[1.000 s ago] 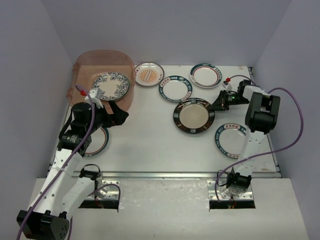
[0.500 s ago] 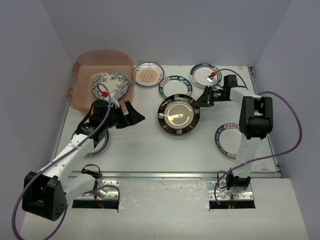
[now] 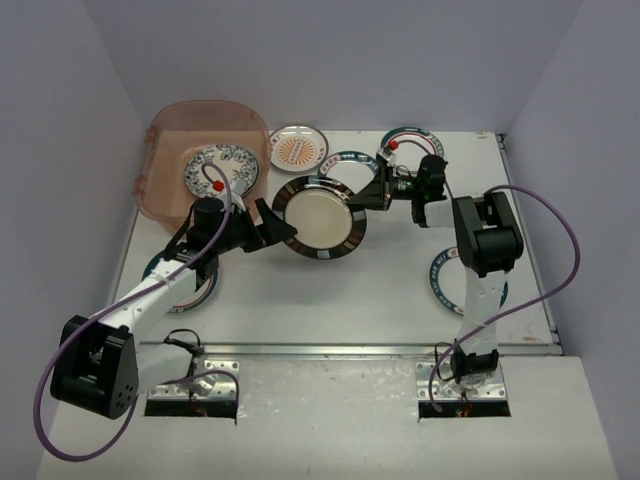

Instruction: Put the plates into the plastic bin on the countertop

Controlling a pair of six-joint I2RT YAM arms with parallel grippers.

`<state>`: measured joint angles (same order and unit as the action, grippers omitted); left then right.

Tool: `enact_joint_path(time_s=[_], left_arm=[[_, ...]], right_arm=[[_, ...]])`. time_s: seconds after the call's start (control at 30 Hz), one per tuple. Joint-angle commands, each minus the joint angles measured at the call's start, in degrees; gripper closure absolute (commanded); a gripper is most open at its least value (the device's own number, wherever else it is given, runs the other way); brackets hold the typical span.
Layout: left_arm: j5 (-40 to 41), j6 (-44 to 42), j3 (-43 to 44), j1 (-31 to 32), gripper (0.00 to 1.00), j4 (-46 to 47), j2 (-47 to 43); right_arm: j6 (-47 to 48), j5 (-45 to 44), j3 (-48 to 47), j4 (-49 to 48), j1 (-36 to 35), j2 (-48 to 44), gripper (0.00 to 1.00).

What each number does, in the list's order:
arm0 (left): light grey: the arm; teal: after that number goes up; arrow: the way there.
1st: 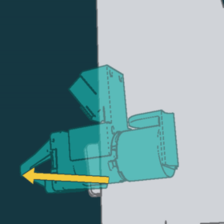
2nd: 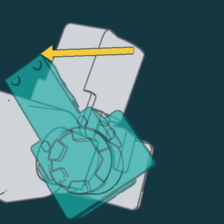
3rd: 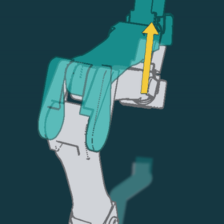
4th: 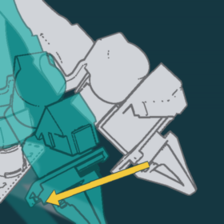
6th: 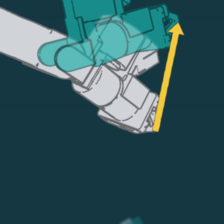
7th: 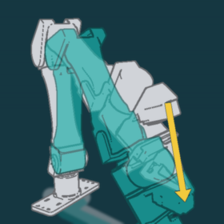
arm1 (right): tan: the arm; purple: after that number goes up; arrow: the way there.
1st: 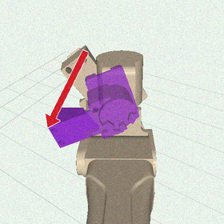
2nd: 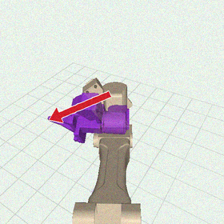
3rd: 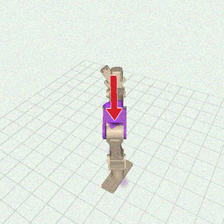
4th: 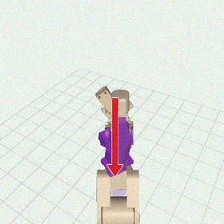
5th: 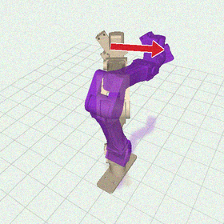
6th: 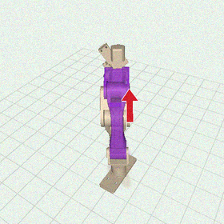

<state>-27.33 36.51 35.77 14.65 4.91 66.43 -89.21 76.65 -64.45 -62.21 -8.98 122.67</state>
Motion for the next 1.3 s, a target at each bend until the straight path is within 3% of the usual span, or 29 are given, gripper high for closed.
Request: enact_joint_path(time_s=[0.0, 0.1, 0.17, 0.2, 0.23, 0.27, 0.4, 0.57, 0.6, 0.63, 0.67, 0.7, 0.83, 0.93, 1.0, 1.03, 1.07, 1.1, 1.17, 1.23, 1.27], left_arm=[[-1.61, 0.26, -0.24, 1.00, 0.21, 4.75, 1.59], [-0.64, 0.02, -0.20, 1.00, 0.24, 4.54, 0.95], [-0.44, -0.12, 0.19, 1.00, 0.38, 4.49, 0.30], [-0.28, -0.12, 0.61, 1.00, 0.52, 4.31, 0.07], [0.12, -0.12, 1.26, 1.00, 0.86, 3.86, -0.23], [0.49, -0.18, 1.83, 1.00, 0.99, 3.01, -0.56], [0.56, 0.25, 3.49, 1.00, 1.00, 2.33, -2.73], [-7.26, 4.21, 4.37, 1.00, 1.00, 7.76, -5.84], [-8.02, 4.95, 4.81, 0.96, 1.00, 8.06, -6.33], [-8.11, 5.39, 5.42, 0.93, 1.00, 7.75, -6.90], [-7.97, 5.90, 6.12, 0.98, 1.00, 7.37, -7.60], [-7.65, 6.07, 6.67, 1.00, 1.00, 6.84, -8.30], [-4.48, 6.21, 9.33, 0.91, 1.00, 2.53, -10.66], [-2.77, 6.27, 10.93, 0.91, 1.00, -0.91, -12.54], [0.36, 6.13, 11.99, 0.77, 1.00, -3.65, -13.61], [1.77, 5.94, 12.59, 0.79, 1.00, -5.42, -14.21], [3.23, 5.77, 13.17, 0.73, 1.00, -7.52, -15.01], [3.46, 5.72, 13.28, 0.72, 1.00, -7.75, -15.50], [7.19, 4.37, 15.57, 0.64, 1.00, -11.57, -16.96], [10.33, 2.75, 17.66, 0.46, 1.00, -14.49, -17.20], [11.60, 2.07, 18.93, 0.09, 1.00, -15.87, -16.47]], right_arm=[[-18.03, 5.66, -2.03, -34.78, -3.82, -0.77, 1.00], [-17.54, 6.39, -2.82, -33.87, -4.29, -1.44, 1.00], [-17.57, 6.65, -2.94, -33.68, -4.29, -1.99, 1.00], [-17.59, 6.90, -3.09, -33.64, -4.29, -2.03, 1.00], [-17.64, 7.25, -3.19, -33.54, -4.29, -2.13, 1.00], [-17.66, 7.48, -3.28, -33.45, -4.24, -2.17, 1.00], [-17.51, 8.29, -3.22, -33.30, -3.63, -1.87, 1.00], [-16.90, 8.15, -3.75, -33.19, -2.83, -2.62, 0.97], [-16.91, 8.21, -4.09, -33.03, -2.76, -2.90, 0.92], [-16.85, 8.29, -4.30, -32.70, -2.60, -3.15, 0.66], [-16.62, 8.57, -4.53, -32.09, -2.37, -3.39, 0.20], [-16.26, 8.69, -4.59, -31.43, -2.01, -3.56, 0.02], [-11.98, 8.69, -3.90, -25.15, 0.16, -3.76, 0.01], [-1.07, 8.10, -2.77, -11.70, 2.50, -4.51, 0.01], [10.76, 6.59, -2.26, 2.99, 3.62, -5.42, 0.01], [22.09, 5.19, -4.02, 18.18, 4.08, -6.55, 0.01], [44.81, 1.41, -7.57, 48.64, 4.48, -8.82, 0.01], [46.54, -4.44, -8.23, 51.03, 4.35, -8.92, 0.01], [70.17, -24.24, -21.41, 84.57, 1.99, -9.68, 0.01], [63.13, -21.47, -16.64, 75.89, 2.30, -13.61, 0.01], [63.21, -25.89, -15.30, 75.67, 1.77, -15.41, 0.01]])
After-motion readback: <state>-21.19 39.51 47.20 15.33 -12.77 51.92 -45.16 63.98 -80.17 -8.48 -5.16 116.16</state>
